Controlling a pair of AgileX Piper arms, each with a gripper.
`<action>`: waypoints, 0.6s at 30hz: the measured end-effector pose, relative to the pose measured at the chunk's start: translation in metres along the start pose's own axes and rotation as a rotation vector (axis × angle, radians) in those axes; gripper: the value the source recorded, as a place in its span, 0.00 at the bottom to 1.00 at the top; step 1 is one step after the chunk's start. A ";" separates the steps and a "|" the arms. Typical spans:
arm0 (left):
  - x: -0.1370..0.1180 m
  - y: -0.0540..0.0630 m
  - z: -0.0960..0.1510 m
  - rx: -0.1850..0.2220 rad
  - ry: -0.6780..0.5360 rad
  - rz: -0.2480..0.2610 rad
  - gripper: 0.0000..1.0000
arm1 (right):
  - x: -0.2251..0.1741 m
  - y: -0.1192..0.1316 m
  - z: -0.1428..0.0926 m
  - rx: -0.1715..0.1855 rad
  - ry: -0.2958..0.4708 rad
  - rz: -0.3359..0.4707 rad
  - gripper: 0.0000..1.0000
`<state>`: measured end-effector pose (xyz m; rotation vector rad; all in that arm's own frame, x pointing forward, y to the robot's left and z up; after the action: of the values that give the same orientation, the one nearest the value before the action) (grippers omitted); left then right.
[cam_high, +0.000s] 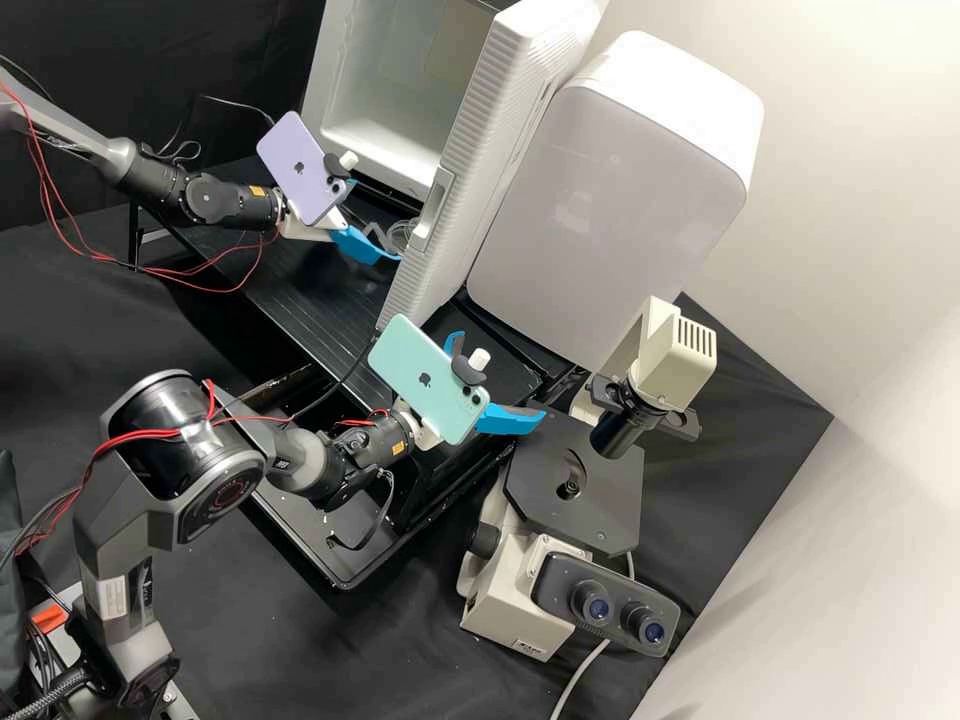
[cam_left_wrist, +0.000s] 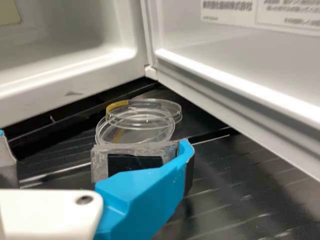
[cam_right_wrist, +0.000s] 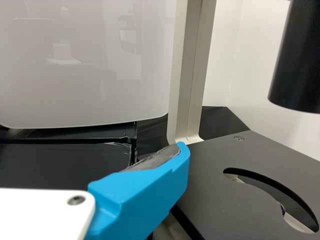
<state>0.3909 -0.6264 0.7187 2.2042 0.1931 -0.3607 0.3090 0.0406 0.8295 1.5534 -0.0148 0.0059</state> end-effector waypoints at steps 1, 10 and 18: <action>0.000 0.000 0.000 0.002 -0.002 0.002 1.00 | 0.000 0.000 0.000 0.000 0.000 0.000 1.00; 0.004 0.003 0.016 0.003 -0.034 0.014 1.00 | 0.000 0.000 0.000 0.000 0.000 0.000 1.00; 0.015 0.002 0.019 -0.036 -0.001 -0.011 1.00 | 0.000 0.000 0.000 0.000 0.000 0.000 1.00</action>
<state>0.4023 -0.6431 0.7044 2.1684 0.2100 -0.3622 0.3090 0.0406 0.8295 1.5534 -0.0148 0.0059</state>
